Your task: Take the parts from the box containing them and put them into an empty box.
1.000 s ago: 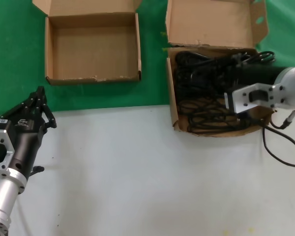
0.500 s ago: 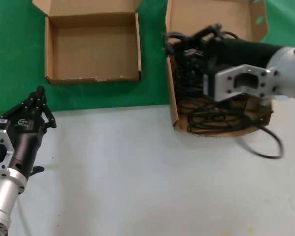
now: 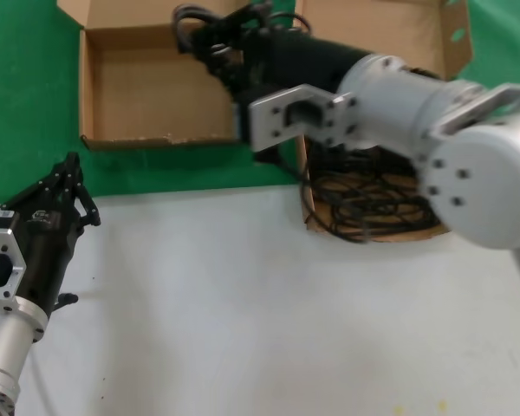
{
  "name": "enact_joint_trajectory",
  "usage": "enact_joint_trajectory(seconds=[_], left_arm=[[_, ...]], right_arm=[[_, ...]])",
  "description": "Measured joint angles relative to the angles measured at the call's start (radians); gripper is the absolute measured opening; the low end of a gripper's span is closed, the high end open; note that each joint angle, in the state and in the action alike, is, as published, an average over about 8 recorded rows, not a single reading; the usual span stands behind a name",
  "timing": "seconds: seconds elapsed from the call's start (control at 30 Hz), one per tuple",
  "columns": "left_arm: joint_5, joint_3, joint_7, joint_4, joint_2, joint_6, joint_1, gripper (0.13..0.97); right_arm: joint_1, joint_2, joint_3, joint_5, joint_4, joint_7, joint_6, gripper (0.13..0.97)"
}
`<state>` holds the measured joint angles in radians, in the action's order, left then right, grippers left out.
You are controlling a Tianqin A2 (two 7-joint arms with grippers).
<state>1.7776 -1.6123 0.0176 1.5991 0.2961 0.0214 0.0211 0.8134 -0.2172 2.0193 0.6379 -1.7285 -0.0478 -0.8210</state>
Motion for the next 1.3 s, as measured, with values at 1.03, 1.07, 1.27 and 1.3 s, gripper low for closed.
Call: enact_joint_trajectory(seconds=[1.03,1.07,1.27,1.3], left_arm=[[0.0,0.0,0.0,0.0,0.0,0.0,0.0,0.145],[0.0,0.0,0.0,0.0,0.0,0.0,0.0,0.145],[0.0,0.0,0.0,0.0,0.0,0.0,0.0,0.145],[0.0,0.0,0.0,0.0,0.0,0.0,0.0,0.145]], right_arm=[[-0.102,0.108,-0.109,0.046,0.096,0.124,0.204,0.43],[-0.116,0.102,-0.124,0.047,0.071,0.116,0.199,0.45],[-0.211,0.066,-0.206,0.08,-0.058,0.083,0.198,0.565],[-0.226,0.06,-0.216,0.088,-0.073,0.081,0.203,0.591]])
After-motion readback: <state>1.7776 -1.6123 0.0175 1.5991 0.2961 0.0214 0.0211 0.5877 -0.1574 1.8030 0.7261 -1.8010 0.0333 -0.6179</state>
